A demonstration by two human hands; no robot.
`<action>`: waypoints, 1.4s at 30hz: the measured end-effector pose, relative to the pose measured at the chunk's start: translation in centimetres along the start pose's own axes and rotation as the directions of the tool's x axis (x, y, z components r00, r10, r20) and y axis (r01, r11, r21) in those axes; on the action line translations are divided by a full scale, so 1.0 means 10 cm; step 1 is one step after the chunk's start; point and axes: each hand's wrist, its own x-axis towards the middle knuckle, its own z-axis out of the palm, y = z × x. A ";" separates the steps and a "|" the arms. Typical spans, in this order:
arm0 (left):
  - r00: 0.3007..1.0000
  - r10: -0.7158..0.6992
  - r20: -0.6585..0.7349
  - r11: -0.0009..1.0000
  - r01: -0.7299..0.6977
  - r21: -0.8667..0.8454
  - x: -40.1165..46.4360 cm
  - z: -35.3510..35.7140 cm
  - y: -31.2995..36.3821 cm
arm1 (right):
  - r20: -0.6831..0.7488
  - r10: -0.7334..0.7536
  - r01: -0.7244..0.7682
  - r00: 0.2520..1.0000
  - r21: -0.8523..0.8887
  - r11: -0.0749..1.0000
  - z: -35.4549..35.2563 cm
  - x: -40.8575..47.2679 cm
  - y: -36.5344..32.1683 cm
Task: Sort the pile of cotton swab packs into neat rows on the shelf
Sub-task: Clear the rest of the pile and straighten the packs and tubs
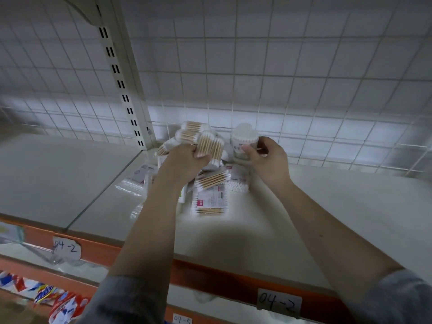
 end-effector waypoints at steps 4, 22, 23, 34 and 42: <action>0.999 0.022 -0.041 1.000 -0.022 -0.010 0.02 0.00 -0.03 | -0.040 0.013 -0.013 0.999 0.018 1.000 -0.13 -0.11 -0.08; 0.978 0.201 -0.046 0.960 -0.207 -0.187 -0.24 0.39 0.48 | -0.324 0.345 -0.248 0.881 0.304 0.920 -0.98 -1.21 -0.03; 0.971 0.233 -0.048 0.953 -0.237 -0.188 -0.26 0.44 0.55 | -0.331 0.356 -0.255 0.874 0.312 0.915 -1.06 -1.26 -0.01; 0.938 0.346 -0.018 0.916 -0.341 -0.211 -0.91 1.21 1.61 | -0.461 0.421 -0.237 0.781 0.406 0.883 -2.36 -1.92 0.23; 0.952 0.306 -0.010 0.915 -0.297 -0.272 -2.03 2.12 2.64 | -0.418 0.464 -0.243 0.781 0.481 0.842 -3.81 -2.69 0.54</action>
